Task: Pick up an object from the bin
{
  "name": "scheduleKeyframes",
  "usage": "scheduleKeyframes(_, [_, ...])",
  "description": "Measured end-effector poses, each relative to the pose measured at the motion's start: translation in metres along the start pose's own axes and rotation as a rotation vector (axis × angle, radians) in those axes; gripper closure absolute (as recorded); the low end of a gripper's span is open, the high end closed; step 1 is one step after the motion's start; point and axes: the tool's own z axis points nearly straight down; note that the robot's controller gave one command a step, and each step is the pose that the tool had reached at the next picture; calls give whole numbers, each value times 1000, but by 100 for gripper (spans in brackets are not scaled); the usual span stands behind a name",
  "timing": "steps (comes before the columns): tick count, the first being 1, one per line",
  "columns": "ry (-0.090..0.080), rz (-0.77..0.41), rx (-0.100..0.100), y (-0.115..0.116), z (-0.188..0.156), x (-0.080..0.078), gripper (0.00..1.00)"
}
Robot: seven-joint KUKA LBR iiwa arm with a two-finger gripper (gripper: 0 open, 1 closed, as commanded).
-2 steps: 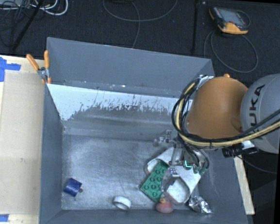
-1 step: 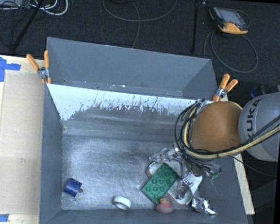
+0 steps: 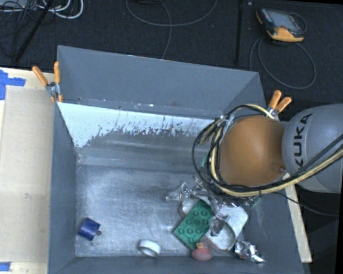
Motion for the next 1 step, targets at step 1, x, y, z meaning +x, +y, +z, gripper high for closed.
scheduleKeyframes(1, [1, -235, -1, 3, -8, 5, 0])
